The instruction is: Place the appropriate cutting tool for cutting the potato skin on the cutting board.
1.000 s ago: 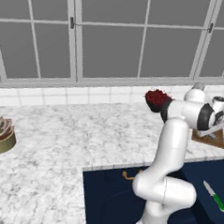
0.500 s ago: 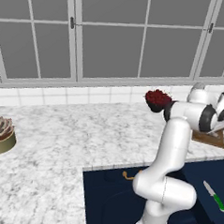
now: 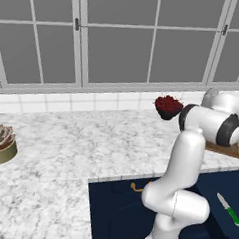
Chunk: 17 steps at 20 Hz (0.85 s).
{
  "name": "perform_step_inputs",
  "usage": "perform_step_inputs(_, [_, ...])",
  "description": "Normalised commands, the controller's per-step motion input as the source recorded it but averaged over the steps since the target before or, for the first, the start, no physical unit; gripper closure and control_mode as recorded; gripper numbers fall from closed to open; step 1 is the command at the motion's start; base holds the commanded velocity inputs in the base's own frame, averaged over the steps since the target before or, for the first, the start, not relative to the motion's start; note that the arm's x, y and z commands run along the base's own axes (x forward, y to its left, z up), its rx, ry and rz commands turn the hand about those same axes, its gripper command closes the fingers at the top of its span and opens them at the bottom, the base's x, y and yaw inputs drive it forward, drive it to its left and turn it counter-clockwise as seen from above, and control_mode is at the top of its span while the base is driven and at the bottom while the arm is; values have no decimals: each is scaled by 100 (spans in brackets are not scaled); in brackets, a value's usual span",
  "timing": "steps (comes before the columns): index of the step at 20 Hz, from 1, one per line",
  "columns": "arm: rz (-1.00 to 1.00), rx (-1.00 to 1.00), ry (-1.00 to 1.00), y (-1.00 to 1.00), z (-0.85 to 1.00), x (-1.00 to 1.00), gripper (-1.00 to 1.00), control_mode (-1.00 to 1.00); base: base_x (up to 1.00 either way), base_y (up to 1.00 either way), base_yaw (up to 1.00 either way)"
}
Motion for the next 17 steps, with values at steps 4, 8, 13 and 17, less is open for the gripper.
perform_step_inputs(4, [-19,0,0,71,12,-100,-100,-100,0,0,0])
perform_step_inputs(8, [-29,0,-3,94,0,-100,-100,-100,0,0,0])
perform_step_inputs(13, [-33,0,-7,100,0,-100,-100,-100,0,0,0])
perform_step_inputs(17, [-34,0,-9,100,0,-100,-100,-100,0,0,0])
